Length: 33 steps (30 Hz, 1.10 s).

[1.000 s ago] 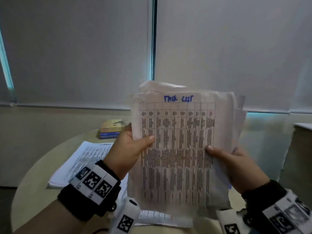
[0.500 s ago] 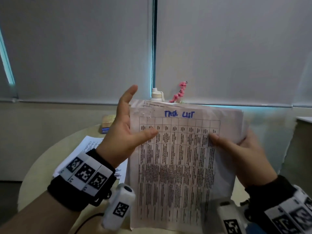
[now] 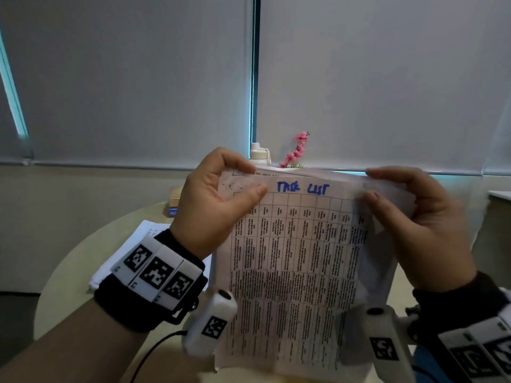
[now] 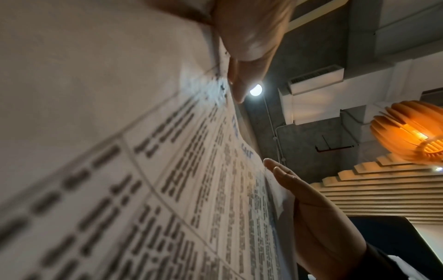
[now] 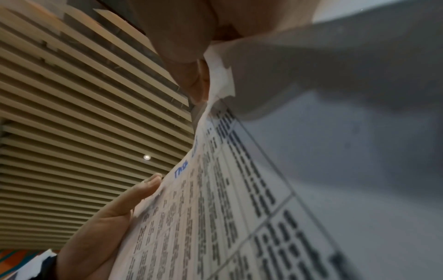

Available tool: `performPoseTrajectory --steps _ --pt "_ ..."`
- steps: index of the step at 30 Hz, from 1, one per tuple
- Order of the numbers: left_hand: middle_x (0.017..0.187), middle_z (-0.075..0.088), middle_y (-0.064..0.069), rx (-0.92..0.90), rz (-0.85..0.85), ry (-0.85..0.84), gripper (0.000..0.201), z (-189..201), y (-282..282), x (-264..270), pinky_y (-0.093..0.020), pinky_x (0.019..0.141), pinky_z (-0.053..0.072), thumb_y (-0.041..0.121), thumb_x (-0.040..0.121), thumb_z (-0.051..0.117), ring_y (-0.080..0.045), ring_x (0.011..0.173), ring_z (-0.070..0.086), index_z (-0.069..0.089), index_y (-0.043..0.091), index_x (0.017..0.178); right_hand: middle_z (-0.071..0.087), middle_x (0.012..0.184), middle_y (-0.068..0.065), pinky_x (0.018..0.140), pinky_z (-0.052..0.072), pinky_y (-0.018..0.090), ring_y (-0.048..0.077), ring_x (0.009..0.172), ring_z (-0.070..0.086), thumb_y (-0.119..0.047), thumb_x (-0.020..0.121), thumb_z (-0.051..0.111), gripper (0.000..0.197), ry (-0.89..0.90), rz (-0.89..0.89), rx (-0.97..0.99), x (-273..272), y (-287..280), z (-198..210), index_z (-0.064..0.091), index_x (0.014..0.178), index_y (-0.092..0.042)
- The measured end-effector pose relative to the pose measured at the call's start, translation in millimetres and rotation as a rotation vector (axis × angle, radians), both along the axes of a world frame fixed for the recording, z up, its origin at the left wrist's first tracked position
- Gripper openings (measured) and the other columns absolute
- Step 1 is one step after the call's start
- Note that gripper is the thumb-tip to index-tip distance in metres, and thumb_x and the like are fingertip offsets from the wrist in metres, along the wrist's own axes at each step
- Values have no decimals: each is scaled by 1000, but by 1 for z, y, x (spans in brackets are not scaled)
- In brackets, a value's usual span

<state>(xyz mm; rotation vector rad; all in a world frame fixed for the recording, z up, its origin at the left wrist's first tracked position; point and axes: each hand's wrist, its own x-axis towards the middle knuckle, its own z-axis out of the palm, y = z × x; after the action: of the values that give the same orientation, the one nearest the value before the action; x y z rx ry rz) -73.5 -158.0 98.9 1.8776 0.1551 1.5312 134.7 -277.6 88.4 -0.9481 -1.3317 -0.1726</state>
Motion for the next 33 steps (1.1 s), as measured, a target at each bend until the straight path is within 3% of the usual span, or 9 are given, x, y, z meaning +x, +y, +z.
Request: performPoseTrajectory --steps 4,7,12,16,21,25,29,31,33 --pt "97 63 0 24 7 24 38 0 0 2 -27 68 58 2 78 70 -17 85 70 56 22 107 68 88 -12 75 51 21 7 82 62 -11 79 70 21 11 -28 -12 3 1 0 65 90 -28" --pt "88 69 5 21 49 35 22 -3 2 2 -26 65 58 5 77 72 -13 81 71 60 18 90 68 88 -12 77 52 27 8 83 63 -15 78 73 20 22 -32 -34 4 1 0 66 88 -30" --pt "96 65 -3 -16 -2 -9 41 -4 0 1 -24 66 57 -7 79 66 -14 83 70 53 19 108 68 83 -11 71 52 20 6 78 63 -14 76 70 17 85 19 -26 5 1 -1 65 86 -26" --pt "82 69 9 -4 45 0 21 -4 3 2 -21 62 57 -4 79 68 -9 77 71 61 15 86 69 81 -8 70 51 23 8 76 63 -8 79 69 18 103 23 -38 5 3 0 66 81 -26" --pt "78 68 9 -9 66 -27 19 -2 3 3 -20 57 56 -2 80 68 -7 71 69 55 12 83 71 84 1 65 55 24 16 76 67 -23 68 70 36 253 200 -77 0 0 -3 61 102 -27" --pt "89 69 -1 -115 -26 -91 35 -9 6 -3 -27 64 57 8 75 71 -16 79 71 51 20 100 73 92 16 62 57 30 25 76 71 -23 58 80 41 457 496 -374 7 -5 -24 69 94 -8" --pt "99 74 -6 -285 -160 113 45 -31 10 -12 -36 77 58 15 70 77 -24 92 71 58 16 111 72 94 20 66 57 30 30 82 71 -46 36 91 67 481 472 -458 10 -3 -48 75 88 -7" --pt "100 75 -7 -307 -117 145 33 -36 7 -11 -37 81 58 10 75 73 -23 94 71 63 7 106 72 92 19 65 57 30 29 80 71 -41 43 90 58 498 452 -424 7 -2 -47 75 87 -8" --pt "100 74 -10 -311 -108 76 25 -31 4 -10 -38 82 58 7 79 69 -25 95 71 65 4 104 73 91 18 65 57 30 28 79 71 -24 63 77 30 520 467 -361 5 -2 -38 74 86 -7"
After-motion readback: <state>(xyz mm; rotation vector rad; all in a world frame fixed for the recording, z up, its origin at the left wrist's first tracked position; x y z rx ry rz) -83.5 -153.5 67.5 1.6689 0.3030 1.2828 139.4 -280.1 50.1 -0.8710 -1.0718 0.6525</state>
